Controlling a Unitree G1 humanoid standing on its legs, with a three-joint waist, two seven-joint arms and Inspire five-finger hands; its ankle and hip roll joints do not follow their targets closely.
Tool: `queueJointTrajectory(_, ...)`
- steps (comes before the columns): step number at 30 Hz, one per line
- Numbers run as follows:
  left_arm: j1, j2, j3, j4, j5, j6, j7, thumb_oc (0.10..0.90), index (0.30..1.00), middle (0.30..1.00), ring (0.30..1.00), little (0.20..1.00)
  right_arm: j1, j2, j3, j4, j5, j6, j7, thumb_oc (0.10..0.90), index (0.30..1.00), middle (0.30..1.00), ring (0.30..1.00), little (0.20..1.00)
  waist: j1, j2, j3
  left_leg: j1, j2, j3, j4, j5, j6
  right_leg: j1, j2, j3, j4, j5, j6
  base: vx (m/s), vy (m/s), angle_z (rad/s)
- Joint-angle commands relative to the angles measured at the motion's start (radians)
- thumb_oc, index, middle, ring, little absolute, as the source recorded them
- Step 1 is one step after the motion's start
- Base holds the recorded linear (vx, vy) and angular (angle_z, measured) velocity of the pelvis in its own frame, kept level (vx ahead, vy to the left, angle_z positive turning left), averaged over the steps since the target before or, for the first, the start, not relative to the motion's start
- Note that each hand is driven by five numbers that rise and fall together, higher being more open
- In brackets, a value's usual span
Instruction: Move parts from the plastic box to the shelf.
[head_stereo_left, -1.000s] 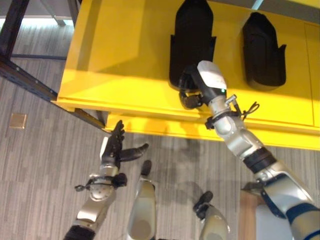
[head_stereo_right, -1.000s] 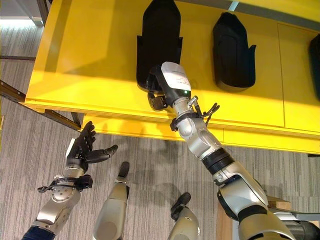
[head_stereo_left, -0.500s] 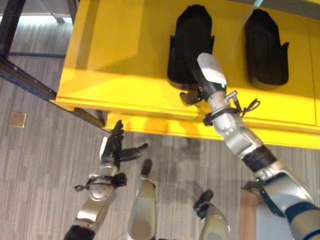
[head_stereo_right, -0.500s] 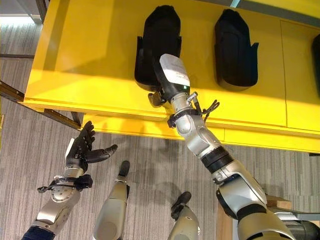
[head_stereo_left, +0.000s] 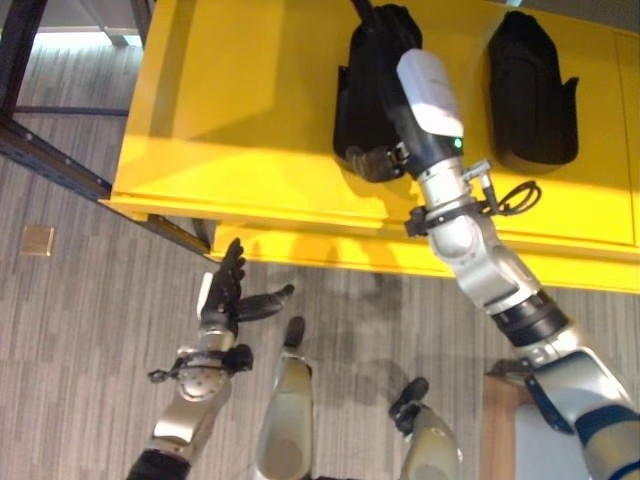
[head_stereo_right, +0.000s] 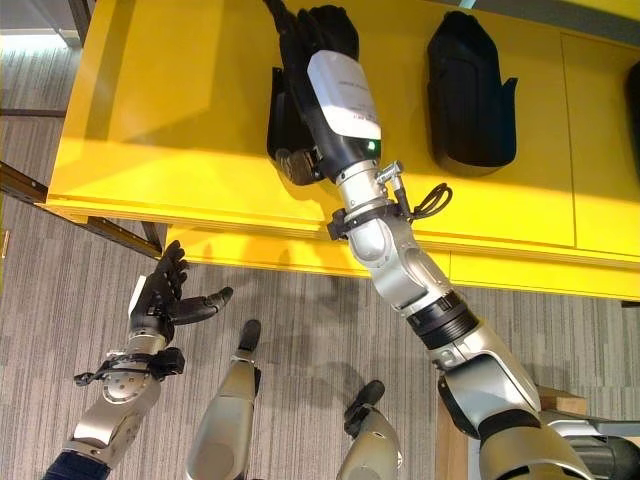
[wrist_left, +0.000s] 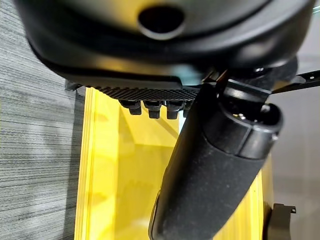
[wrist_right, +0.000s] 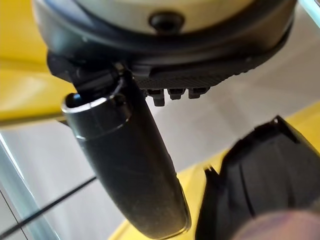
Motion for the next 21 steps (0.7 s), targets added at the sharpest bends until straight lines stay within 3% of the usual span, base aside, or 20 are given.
queueJointTrajectory(1,-0.002,0.037,0.025,-0.132,0.030,-0.087,0.012,0.900,1.000,1.000,1.000,1.000,-0.079,-0.027,-0.071,-0.114,-0.039,-0.072,-0.080,0.900,1.000,1.000,1.000,1.000,-0.001,-0.015,-0.047,0.038,-0.002,0.081,-0.028,-0.022,0.060,-0.017,0.007,0.038,0.091,0.028,-0.021,0.00,0.000,0.00)
queueJointTrajectory(11,0.002,0.031,0.033,-0.127,0.041,-0.090,0.019,0.900,1.000,1.000,1.000,1.000,-0.047,-0.044,-0.070,-0.132,-0.034,-0.071,-0.062,0.900,1.000,1.000,1.000,1.000,-0.009,-0.024,-0.046,0.041,0.000,0.085,-0.033,-0.019,0.059,-0.021,0.007,0.043,0.089,0.035,-0.020,0.00,0.000,0.00)
queueJointTrajectory(21,0.033,0.009,0.073,-0.128,0.076,-0.065,0.035,0.900,1.000,1.000,1.000,1.000,0.131,-0.076,-0.016,-0.373,-0.021,-0.134,0.101,0.900,1.000,1.000,1.000,1.000,-0.046,-0.054,-0.049,0.046,0.013,0.098,-0.045,-0.010,0.058,-0.031,0.015,0.055,0.078,0.042,-0.024,0.00,0.000,-0.01)
